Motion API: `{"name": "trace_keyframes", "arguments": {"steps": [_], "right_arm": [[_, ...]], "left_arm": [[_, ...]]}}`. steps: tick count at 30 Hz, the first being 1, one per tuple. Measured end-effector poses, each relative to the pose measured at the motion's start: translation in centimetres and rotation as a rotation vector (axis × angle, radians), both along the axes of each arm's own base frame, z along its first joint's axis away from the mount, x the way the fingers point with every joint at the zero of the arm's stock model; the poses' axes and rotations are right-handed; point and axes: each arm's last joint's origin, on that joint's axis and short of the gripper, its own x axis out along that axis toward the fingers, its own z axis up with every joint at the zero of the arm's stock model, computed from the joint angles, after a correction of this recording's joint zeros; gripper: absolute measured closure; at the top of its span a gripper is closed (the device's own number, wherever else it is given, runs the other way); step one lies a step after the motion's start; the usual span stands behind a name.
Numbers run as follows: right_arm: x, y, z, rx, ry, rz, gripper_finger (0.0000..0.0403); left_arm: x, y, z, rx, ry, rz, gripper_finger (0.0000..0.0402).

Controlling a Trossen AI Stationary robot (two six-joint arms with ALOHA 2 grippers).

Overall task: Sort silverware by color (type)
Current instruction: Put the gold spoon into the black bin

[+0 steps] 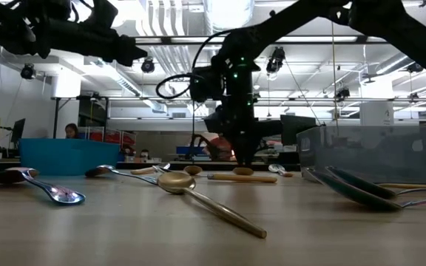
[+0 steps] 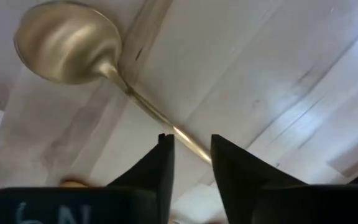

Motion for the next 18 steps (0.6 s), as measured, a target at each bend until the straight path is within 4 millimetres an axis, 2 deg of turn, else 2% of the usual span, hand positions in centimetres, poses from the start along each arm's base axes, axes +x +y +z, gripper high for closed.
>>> {"name": "trace_keyframes", "arguments": {"steps": [6,18], "right_arm": [[-0.6,0.2,-0.6,0.019,0.064,0.088,0.0265],[-0.5,0.2,-2.1,0.036,0.019,0.161,0.0267]], "left_arm": [[0.0,0.0,0.0,-0.001,0.004,0.000,0.0346],[0.0,0.0,0.0,-0.001,0.004,0.000,0.0346]]}}
